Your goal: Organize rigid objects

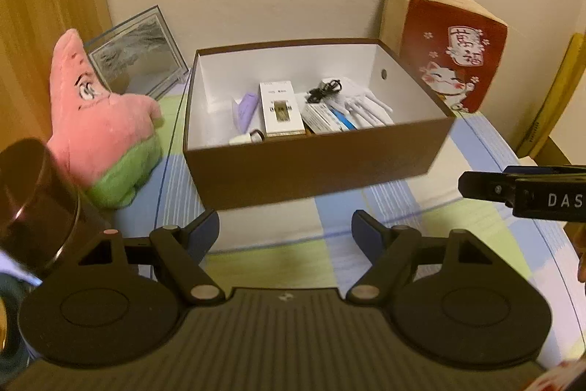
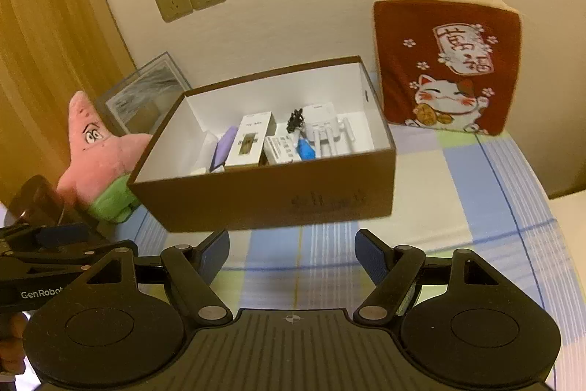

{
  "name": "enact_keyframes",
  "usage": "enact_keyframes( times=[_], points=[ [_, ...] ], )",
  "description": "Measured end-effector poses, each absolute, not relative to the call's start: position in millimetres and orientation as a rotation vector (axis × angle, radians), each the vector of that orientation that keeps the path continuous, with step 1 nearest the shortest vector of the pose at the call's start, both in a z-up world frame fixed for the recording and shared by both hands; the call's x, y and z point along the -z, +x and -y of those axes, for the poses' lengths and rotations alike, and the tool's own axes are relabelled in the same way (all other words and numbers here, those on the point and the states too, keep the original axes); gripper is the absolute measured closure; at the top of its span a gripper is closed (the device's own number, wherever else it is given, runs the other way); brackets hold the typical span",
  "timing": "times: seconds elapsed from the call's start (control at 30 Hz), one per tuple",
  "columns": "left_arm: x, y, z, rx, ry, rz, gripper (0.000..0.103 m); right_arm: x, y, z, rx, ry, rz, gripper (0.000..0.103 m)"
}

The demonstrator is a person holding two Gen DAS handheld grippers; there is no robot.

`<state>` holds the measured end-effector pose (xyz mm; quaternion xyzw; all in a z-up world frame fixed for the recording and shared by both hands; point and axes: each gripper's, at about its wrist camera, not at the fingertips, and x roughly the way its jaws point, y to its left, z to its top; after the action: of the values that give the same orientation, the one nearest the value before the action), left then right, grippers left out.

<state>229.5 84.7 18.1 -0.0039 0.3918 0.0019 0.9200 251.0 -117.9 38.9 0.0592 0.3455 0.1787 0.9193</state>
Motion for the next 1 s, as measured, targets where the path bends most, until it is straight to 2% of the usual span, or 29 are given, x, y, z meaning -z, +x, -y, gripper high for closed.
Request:
enact_keyframes(
  times=[1.0],
  points=[
    [-19, 64, -9, -0.109, -0.070, -0.859, 0.026, -25, 102, 180, -0.521, 0.050, -0.817, 0.030]
  ],
)
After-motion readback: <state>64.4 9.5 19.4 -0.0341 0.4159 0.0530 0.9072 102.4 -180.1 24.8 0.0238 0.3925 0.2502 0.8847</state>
